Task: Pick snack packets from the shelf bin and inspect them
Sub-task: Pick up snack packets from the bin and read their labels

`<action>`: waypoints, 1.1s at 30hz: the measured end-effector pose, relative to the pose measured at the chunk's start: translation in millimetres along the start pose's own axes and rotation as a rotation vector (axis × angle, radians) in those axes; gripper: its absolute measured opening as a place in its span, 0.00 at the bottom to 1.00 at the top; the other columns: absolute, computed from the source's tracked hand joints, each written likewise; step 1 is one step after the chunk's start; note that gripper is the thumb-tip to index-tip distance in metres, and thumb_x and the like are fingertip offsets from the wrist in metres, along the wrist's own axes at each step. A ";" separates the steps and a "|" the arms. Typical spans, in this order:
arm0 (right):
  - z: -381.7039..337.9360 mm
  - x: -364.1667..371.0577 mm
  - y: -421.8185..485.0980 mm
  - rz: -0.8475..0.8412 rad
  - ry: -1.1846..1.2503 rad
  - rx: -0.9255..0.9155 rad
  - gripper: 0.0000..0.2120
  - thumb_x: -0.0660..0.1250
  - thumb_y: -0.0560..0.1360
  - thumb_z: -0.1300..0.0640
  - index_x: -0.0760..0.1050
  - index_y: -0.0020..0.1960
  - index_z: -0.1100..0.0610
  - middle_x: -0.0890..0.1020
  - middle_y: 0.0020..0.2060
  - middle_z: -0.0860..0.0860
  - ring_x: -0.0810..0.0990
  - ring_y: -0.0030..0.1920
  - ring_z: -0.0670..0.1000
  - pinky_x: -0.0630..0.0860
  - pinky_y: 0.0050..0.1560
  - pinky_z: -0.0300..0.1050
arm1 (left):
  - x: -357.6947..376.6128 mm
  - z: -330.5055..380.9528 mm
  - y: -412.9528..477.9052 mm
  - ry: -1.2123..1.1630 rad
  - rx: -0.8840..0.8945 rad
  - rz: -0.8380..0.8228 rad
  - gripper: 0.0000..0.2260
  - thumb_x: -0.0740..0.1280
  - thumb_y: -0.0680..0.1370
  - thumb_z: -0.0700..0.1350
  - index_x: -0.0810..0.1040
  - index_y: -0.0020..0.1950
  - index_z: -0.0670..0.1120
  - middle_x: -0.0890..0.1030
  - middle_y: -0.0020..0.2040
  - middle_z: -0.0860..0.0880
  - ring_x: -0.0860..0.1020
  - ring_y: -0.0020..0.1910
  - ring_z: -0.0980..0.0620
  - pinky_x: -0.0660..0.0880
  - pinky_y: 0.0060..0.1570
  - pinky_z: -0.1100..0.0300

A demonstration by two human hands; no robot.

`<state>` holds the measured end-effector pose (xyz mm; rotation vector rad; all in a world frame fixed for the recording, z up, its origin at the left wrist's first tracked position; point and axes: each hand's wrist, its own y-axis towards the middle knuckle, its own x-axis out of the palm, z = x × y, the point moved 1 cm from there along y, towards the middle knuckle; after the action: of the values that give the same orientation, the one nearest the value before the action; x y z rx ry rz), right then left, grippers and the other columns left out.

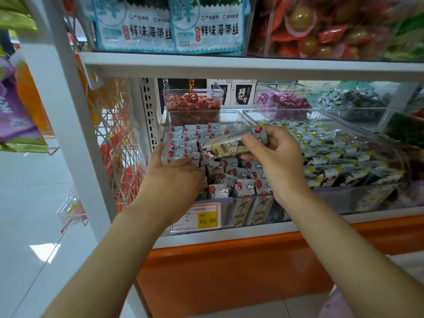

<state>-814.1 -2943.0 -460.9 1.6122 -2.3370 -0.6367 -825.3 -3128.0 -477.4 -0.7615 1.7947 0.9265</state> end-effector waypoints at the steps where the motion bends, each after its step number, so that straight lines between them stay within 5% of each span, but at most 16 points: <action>1: 0.3 0.8 0.2 0.000 -0.016 -0.013 0.08 0.68 0.74 0.59 0.74 0.47 0.64 0.79 0.42 0.63 0.81 0.38 0.49 0.82 0.44 0.48 | -1.7 -0.3 -0.6 -0.043 -0.006 -0.012 0.15 0.53 0.81 0.54 0.71 0.65 0.57 0.74 0.65 0.58 0.65 0.70 0.57 0.37 0.69 0.38; 4: 0.3 3.8 1.8 -0.029 -0.083 -0.046 0.10 0.69 0.74 0.59 0.74 0.50 0.65 0.78 0.47 0.67 0.82 0.42 0.56 0.82 0.43 0.46 | -6.6 -5.4 -6.9 -0.218 -0.045 -0.011 0.11 0.58 0.79 0.52 0.74 0.60 0.58 0.75 0.59 0.59 0.68 0.65 0.59 0.38 0.70 0.39; 7: -1.7 12.3 4.3 -0.107 -0.243 -0.111 0.08 0.70 0.73 0.56 0.76 0.49 0.58 0.81 0.45 0.57 0.80 0.46 0.55 0.78 0.50 0.53 | -8.6 -11.6 -14.9 -0.328 -0.068 0.004 0.09 0.61 0.78 0.50 0.75 0.58 0.58 0.74 0.56 0.60 0.68 0.63 0.59 0.42 0.71 0.41; 9: -2.7 21.0 8.0 -0.170 -0.335 -0.164 0.11 0.72 0.71 0.54 0.76 0.50 0.57 0.80 0.43 0.46 0.79 0.45 0.41 0.75 0.49 0.35 | -9.0 -12.1 -18.3 -0.375 -0.081 0.017 0.09 0.62 0.78 0.48 0.76 0.56 0.57 0.74 0.53 0.60 0.69 0.62 0.58 0.44 0.72 0.42; 11: -3.6 32.2 11.5 -0.254 -0.425 -0.216 0.13 0.74 0.70 0.53 0.77 0.51 0.57 0.77 0.40 0.41 0.75 0.41 0.36 0.67 0.40 0.24 | -8.8 -10.8 -19.9 -0.390 -0.091 0.036 0.07 0.63 0.77 0.48 0.76 0.54 0.56 0.73 0.49 0.60 0.70 0.60 0.57 0.46 0.72 0.42; 16: 4.0 59.9 16.0 -0.440 -0.684 -0.310 0.21 0.74 0.68 0.52 0.77 0.56 0.60 0.77 0.50 0.52 0.71 0.48 0.46 0.63 0.42 0.36 | -9.9 -8.7 -22.8 -0.412 -0.094 0.073 0.07 0.62 0.78 0.48 0.76 0.54 0.56 0.71 0.49 0.61 0.69 0.60 0.58 0.47 0.72 0.43; 19: 7.7 66.3 16.4 -0.554 -0.788 -0.338 0.12 0.69 0.74 0.51 0.80 0.51 0.58 0.81 0.46 0.52 0.76 0.47 0.50 0.70 0.46 0.44 | -14.2 -13.5 -24.0 -0.436 -0.074 0.117 0.08 0.62 0.77 0.52 0.77 0.54 0.58 0.75 0.53 0.61 0.69 0.61 0.60 0.45 0.72 0.45; 22: 10.4 66.0 20.0 -0.722 -0.965 -0.385 0.10 0.61 0.78 0.53 0.81 0.51 0.52 0.82 0.42 0.48 0.67 0.47 0.47 0.69 0.50 0.47 | -20.4 -22.9 -24.7 -0.477 -0.107 0.227 0.07 0.65 0.76 0.50 0.80 0.52 0.56 0.78 0.53 0.59 0.70 0.61 0.58 0.48 0.71 0.47; 26: 2.9 64.8 35.6 -0.676 -0.788 -0.287 0.11 0.62 0.77 0.62 0.81 0.53 0.53 0.83 0.46 0.48 0.73 0.44 0.43 0.70 0.46 0.40 | -21.4 -29.0 -24.4 -0.464 -0.155 0.255 0.09 0.66 0.76 0.47 0.81 0.54 0.53 0.76 0.60 0.56 0.67 0.67 0.55 0.53 0.71 0.45; 29: 2.9 69.9 48.7 -0.536 -0.670 -0.220 0.09 0.64 0.75 0.64 0.81 0.51 0.56 0.83 0.49 0.50 0.78 0.46 0.46 0.74 0.51 0.42 | -20.2 -28.3 -24.3 -0.475 -0.154 0.270 0.10 0.66 0.76 0.45 0.81 0.55 0.51 0.76 0.61 0.55 0.67 0.67 0.53 0.56 0.70 0.46; 33: 13.8 86.5 51.8 -0.655 -0.978 -0.306 0.06 0.70 0.73 0.52 0.81 0.47 0.53 0.81 0.49 0.50 0.71 0.57 0.51 0.72 0.52 0.47 | -20.7 -28.7 -24.0 -0.482 -0.159 0.298 0.10 0.65 0.76 0.42 0.81 0.55 0.50 0.77 0.60 0.53 0.69 0.65 0.51 0.60 0.68 0.48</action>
<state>-894.7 -3004.7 -453.2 2.2042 -1.9262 -2.2073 -811.4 -3162.8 -456.8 -0.3251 1.4358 1.3349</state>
